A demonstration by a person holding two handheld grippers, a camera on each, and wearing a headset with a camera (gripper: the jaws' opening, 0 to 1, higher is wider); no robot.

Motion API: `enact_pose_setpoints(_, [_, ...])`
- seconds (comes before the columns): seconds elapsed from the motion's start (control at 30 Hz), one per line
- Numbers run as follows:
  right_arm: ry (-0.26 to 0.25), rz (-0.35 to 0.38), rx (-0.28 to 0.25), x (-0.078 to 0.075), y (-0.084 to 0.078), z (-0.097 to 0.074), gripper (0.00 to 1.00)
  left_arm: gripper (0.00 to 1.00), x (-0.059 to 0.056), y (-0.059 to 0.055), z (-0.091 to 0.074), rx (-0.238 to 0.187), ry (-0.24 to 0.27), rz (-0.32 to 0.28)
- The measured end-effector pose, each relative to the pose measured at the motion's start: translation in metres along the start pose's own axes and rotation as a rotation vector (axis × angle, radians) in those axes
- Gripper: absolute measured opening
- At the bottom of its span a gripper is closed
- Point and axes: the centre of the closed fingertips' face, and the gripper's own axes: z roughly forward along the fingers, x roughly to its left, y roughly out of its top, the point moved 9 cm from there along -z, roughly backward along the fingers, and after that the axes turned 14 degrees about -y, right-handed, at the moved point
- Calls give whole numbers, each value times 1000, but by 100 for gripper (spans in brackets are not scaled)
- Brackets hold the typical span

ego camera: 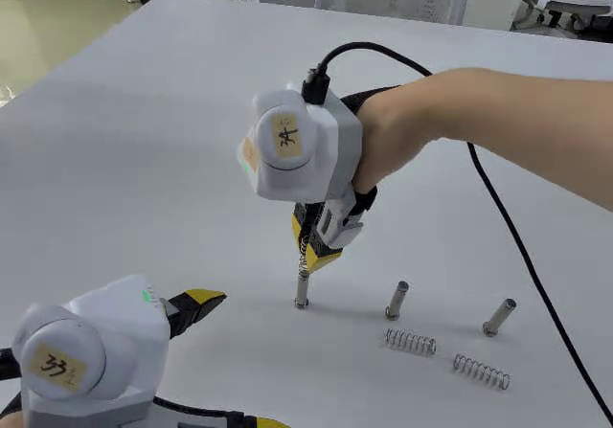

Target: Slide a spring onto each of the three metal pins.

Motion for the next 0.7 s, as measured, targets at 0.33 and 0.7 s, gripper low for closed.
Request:
enact_pose_setpoints(0.33, [8,2,-2,1,0,2,8,95,0,-3,0,1,0,-10])
enact_pose_setpoints(0.7, [14,-8,4,2,1,6,8,95,1,-6,-1,0,5,-18])
